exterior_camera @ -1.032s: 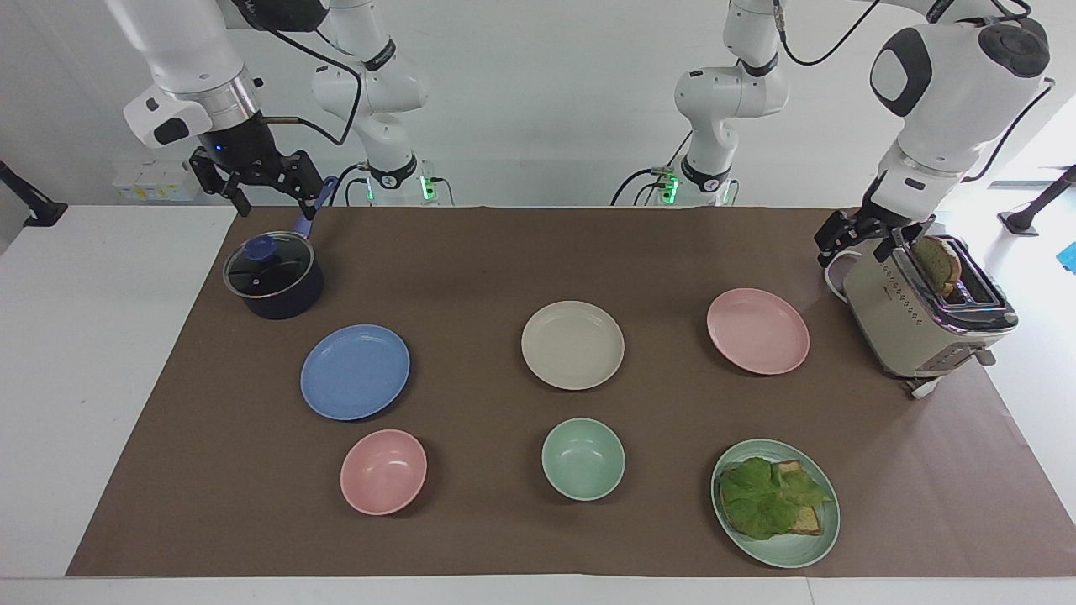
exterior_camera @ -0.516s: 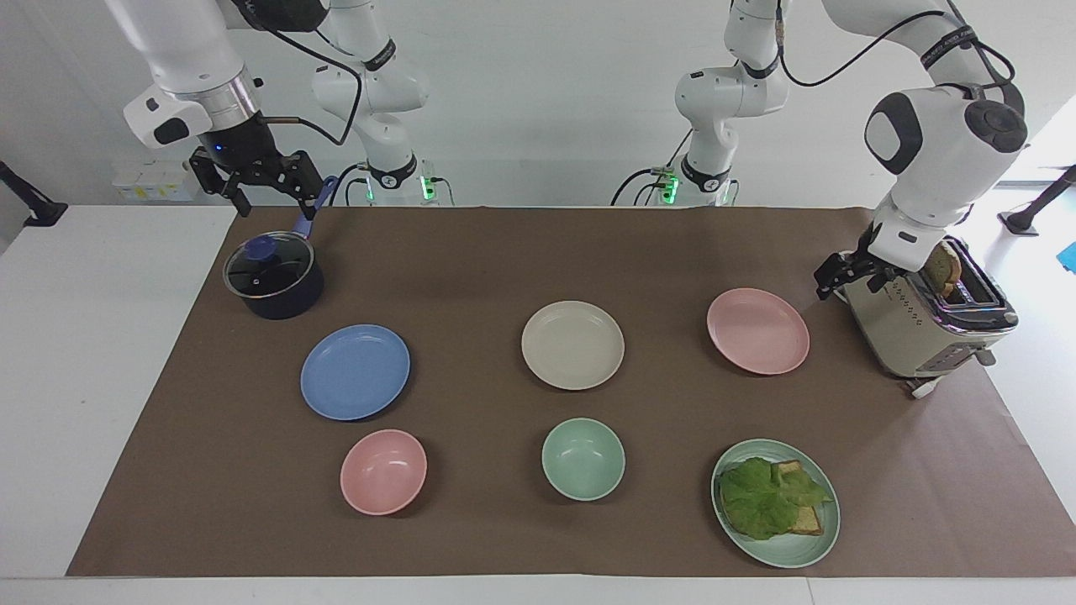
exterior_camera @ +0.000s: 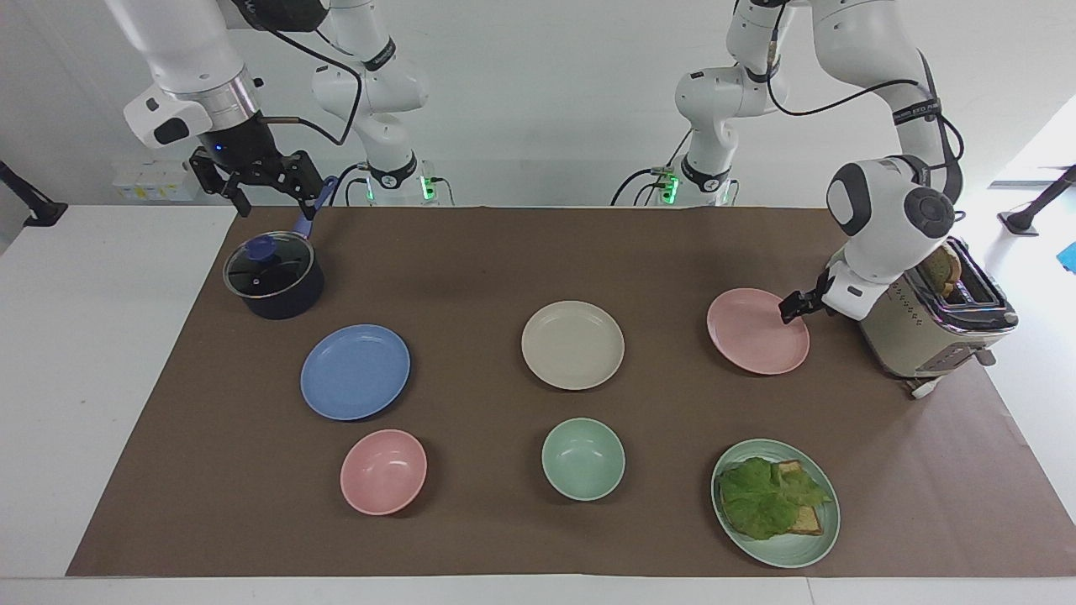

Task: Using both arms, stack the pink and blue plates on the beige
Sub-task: 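Reach the left gripper to the pink plate rim and grasp it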

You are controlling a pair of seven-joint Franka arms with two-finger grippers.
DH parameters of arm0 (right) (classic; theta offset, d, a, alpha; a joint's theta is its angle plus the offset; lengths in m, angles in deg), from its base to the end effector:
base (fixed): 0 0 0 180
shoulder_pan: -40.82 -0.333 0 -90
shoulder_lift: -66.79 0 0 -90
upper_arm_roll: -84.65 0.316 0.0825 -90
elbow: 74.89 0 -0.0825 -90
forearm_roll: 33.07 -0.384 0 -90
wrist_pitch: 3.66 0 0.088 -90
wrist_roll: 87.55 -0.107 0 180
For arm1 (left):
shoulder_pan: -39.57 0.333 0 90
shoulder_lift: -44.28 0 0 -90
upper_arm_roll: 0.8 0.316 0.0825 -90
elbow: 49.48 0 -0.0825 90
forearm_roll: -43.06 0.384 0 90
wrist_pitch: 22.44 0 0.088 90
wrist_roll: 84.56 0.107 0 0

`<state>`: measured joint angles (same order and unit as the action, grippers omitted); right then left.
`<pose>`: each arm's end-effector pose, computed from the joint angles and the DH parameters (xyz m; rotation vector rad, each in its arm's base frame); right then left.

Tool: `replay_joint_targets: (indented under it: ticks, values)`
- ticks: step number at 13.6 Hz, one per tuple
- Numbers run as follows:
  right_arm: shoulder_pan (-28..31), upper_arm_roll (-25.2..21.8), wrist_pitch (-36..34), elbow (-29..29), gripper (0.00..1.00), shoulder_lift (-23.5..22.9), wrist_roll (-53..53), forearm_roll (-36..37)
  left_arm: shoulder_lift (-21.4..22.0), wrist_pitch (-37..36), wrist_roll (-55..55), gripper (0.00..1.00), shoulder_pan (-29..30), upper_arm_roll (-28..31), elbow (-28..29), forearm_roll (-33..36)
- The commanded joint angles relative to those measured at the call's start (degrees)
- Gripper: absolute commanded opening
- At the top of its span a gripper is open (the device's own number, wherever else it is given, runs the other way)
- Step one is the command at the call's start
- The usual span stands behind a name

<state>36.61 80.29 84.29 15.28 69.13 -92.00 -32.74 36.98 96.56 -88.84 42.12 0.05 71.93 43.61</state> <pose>0.5384 -0.0030 0.6422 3.1365 -0.1262 0.0033 0.5409 0.0325 0.3399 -3.1128 -0.2006 0.2648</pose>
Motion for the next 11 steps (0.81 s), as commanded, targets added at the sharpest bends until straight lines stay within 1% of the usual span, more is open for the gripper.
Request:
replay_joint_targets:
  ticks: [1, 5, 8, 9, 10, 11]
  values:
    - [0.08, -0.21, -0.59, -0.44, 1.0, -0.13, 0.06, -1.47, -0.26, 2.65, -3.09, 1.0, 0.52, -0.23, 3.47, 0.5]
    - [0.08, -0.21, -0.59, -0.44, 1.0, -0.13, 0.06, -1.47, 1.41, 1.33, -4.68, 0.99, 0.43, -0.23, 6.29, 0.5]
    - [0.08, -0.21, -0.68, -0.35, 1.0, -0.13, -0.03, -1.47, 1.15, 0.54, -3.98, 0.23, 0.43, -0.23, 5.59, 0.5]
    - [0.08, -0.21, -0.59, -0.44, 1.0, -0.13, 0.06, -1.47, 1.06, 0.45, -3.89, 0.08, 0.43, -0.23, 5.41, 0.5]
    - [0.08, -0.21, -0.59, -0.44, 1.0, -0.13, 0.15, -1.47, 0.98, 0.36, -3.8, 0.02, 0.43, -0.23, 5.33, 0.5]
    - [0.08, -0.21, -0.59, -0.44, 1.0, -0.13, 0.23, -1.39, 0.89, 0.28, -3.8, 0.0, 0.43, -0.23, 4.98, 0.5]
